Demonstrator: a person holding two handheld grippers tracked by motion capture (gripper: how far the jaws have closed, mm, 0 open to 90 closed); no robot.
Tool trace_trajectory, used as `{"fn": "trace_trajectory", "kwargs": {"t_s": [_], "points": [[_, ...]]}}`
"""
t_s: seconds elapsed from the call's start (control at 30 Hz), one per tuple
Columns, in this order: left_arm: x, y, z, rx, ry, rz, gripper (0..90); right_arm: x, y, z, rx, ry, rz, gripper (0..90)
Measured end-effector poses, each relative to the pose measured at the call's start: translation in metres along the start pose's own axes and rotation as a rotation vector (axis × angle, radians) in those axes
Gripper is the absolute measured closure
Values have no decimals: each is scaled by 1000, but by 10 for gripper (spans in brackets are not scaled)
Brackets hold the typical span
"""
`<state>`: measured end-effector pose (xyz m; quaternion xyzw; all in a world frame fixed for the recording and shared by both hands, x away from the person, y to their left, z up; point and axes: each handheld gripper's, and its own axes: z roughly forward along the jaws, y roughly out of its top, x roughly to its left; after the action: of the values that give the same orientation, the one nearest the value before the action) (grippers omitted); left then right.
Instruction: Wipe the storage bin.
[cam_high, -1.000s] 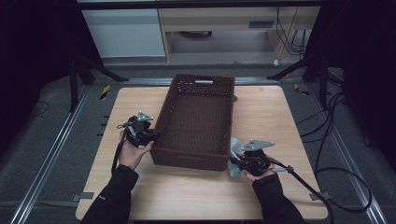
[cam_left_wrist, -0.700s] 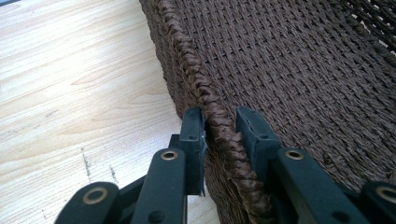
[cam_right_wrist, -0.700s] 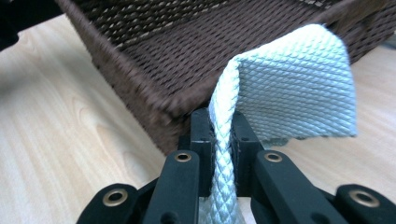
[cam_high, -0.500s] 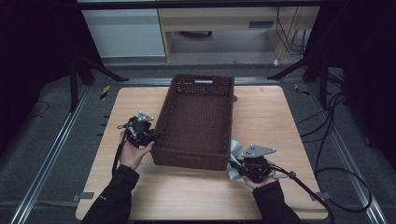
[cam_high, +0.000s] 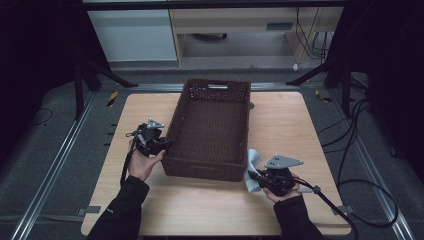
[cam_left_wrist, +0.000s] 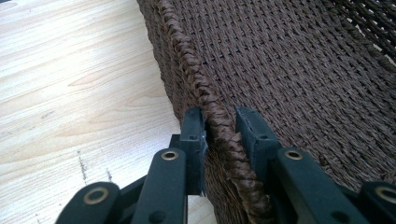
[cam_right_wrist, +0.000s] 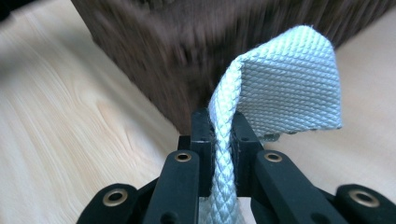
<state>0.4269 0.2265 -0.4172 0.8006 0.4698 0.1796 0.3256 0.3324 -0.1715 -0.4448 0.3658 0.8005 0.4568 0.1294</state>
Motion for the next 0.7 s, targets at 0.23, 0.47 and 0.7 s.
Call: {"fn": "trace_trajectory", "kwargs": {"t_s": [0.23,0.47,0.7], "points": [[-1,-1,1,-3,4,4,727,4,3,-10,-29,4,-16,837],[0,-1,1,-4,-3,-1,725,5,-11,15,96,16,-7,837],[0,-1,1,-2,-2,0,725,7,-19,28,161,16,-10,836]]}}
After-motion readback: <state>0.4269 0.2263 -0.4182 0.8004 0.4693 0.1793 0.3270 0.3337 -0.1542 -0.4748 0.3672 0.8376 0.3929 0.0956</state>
